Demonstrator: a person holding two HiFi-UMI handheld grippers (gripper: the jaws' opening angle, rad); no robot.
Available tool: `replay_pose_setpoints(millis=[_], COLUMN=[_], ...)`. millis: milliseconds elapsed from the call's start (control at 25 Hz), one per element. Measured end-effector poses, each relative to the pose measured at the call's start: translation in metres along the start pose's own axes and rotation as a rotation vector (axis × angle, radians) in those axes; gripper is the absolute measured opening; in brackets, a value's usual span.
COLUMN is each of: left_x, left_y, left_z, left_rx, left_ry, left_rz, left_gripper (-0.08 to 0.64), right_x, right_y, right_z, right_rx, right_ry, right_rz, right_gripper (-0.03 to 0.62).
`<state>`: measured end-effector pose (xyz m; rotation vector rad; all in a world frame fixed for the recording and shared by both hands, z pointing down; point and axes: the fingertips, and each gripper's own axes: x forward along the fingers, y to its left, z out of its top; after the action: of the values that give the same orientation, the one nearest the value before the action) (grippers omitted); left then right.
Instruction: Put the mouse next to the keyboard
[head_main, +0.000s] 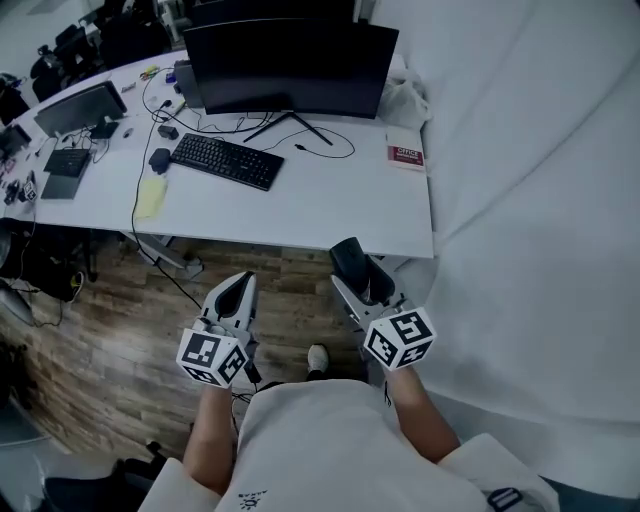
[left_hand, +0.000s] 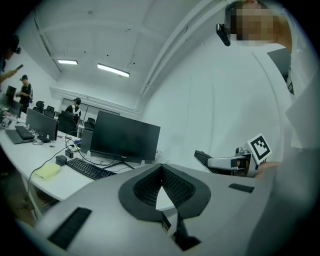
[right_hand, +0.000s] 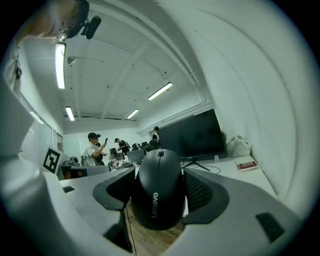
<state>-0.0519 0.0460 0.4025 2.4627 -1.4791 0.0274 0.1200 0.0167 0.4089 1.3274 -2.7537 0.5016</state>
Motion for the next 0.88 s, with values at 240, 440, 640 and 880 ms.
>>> replay_pose_setpoints(millis=[240, 440, 640, 880], left_x=[0.026, 0.041, 0.058, 0.084], left_y=[0.006, 0.011, 0.024, 0.052], left_z=[-0.001, -0.003, -0.003, 0.004], left_rx=[0.013, 0.012, 0.01, 0.026], left_ry=[0.017, 0.035, 0.043, 0.052], left_rz=[0.031, 0.023, 0.006, -0.047], left_gripper=[0.005, 0.005, 0.005, 0.005], right_x=[0.017, 0.027, 0.042, 0.079], right_y=[-0.023, -0.03, -0.036, -0.043], right_z=[-0.001, -0.003, -0.011, -0.006], right_rx=[0.023, 0.033, 0.044, 0.051], right_ry=[0.0, 0.006, 0.028, 0.022], right_rz=[0.021, 0.022, 0.007, -0.031], right_gripper=[0.31, 0.31, 0.31, 0.31])
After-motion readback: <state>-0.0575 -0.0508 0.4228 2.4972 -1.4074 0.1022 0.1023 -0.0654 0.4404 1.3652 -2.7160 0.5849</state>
